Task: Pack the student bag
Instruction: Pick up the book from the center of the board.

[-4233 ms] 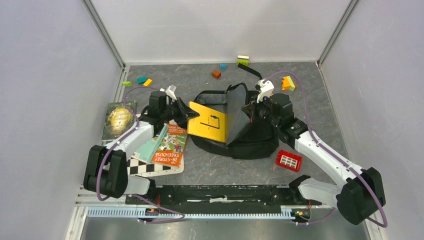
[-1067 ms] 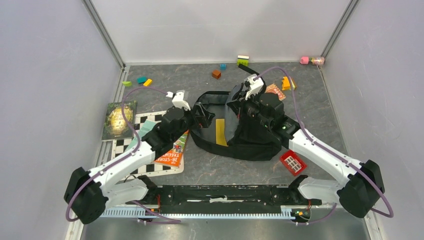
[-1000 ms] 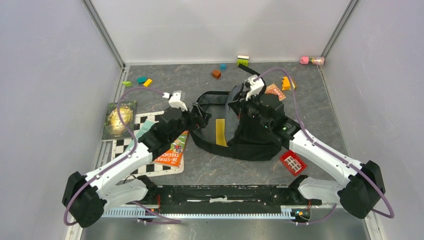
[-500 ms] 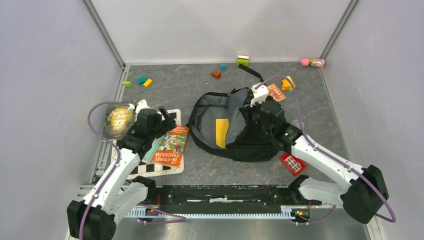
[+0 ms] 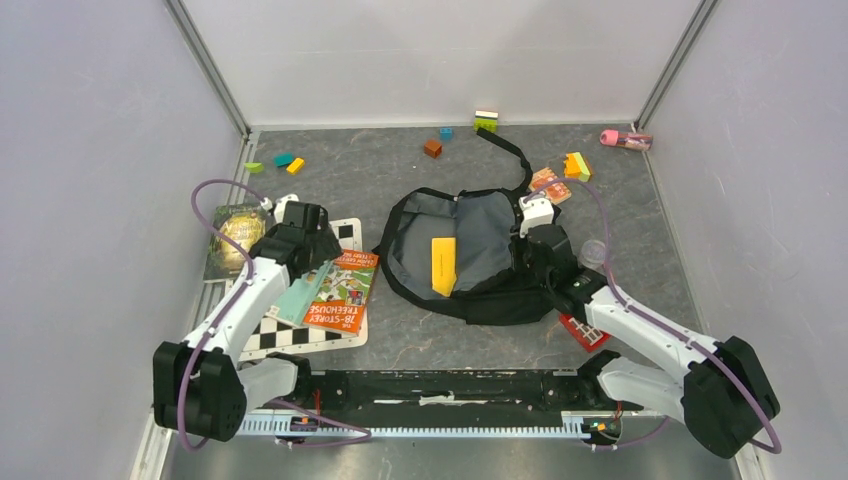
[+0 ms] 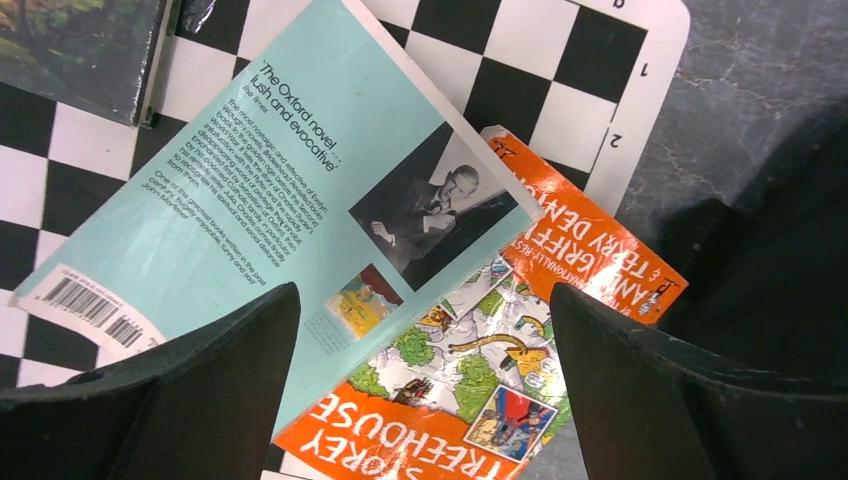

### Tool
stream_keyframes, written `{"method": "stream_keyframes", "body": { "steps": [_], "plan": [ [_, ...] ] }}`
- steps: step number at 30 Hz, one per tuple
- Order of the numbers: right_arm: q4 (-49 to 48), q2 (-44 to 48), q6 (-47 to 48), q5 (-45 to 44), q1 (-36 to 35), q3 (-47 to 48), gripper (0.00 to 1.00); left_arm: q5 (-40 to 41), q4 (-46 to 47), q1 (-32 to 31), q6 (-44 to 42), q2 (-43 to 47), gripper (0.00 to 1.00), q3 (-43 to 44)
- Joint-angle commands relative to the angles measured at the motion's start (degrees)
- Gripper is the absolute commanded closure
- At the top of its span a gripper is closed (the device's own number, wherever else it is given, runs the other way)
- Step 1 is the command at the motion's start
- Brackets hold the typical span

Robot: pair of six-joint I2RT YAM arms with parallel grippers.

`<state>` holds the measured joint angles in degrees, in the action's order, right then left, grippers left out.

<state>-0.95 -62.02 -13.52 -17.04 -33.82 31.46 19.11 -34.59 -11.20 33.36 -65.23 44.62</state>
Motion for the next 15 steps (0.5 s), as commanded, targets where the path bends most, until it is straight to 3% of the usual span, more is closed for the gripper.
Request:
{"method": "stream_keyframes", "body": {
  "steps": [1,11,15],
  "plan": [
    [-2.7,2.5,0.2,-0.6,0.6,-0.9,0.7,4.7,-1.1,-2.1,-4.8,-1.9,0.0,3.5],
    [-3.8,4.2,-0.4,2.6,1.5,-3.1,0.66,11.4,-7.5,-6.0,-14.1,-14.3,0.0,10.5],
    [-5.1,5.1,-1.0,3.3,1.7,-4.4,0.63,9.4,-7.1,-6.2,-17.0,-16.3,0.0,11.3]
  ]
}}
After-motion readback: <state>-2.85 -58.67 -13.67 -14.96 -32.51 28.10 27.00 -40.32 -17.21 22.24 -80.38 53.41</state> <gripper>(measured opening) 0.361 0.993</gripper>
